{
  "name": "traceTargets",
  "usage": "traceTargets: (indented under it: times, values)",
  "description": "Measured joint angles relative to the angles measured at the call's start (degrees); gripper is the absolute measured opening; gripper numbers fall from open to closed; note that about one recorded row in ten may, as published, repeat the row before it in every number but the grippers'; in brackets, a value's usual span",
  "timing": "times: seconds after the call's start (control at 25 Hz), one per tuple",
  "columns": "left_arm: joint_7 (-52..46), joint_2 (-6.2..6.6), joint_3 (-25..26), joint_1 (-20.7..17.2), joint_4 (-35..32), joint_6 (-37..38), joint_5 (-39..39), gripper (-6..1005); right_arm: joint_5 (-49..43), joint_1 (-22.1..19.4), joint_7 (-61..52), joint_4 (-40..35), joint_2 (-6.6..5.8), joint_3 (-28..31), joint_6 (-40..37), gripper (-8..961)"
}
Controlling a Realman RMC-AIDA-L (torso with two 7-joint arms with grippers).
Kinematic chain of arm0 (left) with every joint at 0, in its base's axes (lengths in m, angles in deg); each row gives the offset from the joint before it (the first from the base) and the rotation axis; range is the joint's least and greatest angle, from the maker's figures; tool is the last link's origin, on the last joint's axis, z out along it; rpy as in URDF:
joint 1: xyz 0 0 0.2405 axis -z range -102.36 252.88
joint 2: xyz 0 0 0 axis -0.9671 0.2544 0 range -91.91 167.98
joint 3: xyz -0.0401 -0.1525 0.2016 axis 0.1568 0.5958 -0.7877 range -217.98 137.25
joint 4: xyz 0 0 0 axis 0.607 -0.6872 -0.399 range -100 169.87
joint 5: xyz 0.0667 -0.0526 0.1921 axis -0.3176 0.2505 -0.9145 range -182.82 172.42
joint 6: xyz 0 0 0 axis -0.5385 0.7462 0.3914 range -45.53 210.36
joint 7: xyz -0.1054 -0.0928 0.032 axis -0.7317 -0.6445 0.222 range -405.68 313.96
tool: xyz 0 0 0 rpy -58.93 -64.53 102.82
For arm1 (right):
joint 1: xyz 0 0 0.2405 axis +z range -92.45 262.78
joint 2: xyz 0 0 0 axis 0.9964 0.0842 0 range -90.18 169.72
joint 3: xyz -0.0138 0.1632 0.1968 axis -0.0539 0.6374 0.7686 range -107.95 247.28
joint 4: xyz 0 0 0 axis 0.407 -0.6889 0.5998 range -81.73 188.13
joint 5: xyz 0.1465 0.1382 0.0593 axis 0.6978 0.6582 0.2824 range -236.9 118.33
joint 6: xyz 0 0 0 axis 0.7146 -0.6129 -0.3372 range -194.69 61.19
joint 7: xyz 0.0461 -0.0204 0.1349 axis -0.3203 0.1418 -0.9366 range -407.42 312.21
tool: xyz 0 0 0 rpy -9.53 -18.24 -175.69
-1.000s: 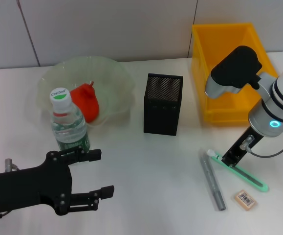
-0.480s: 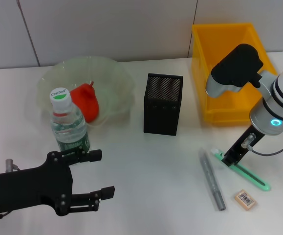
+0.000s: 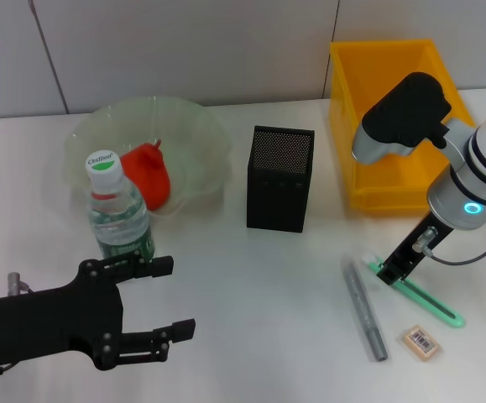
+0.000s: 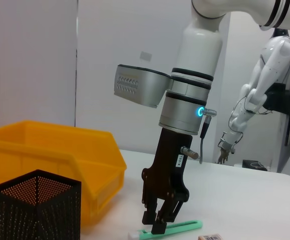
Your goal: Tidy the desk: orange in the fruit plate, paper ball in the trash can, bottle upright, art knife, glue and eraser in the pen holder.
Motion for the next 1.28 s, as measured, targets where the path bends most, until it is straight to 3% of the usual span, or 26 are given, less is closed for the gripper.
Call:
traceTargets:
  times: [0.72, 1.28]
  values:
    - [0.1, 0.0, 0.0, 0.2, 0.0, 0.0, 0.1, 836, -0.3, -0.1, -0.2, -1.1, 0.07, -0.1, 0.4, 273]
    - [0.1, 0.0, -0.1, 0.4, 0.0, 0.0, 0.2, 836, -0.5, -0.1, -0.5, -1.3, 0.09, -0.1, 0.5, 133]
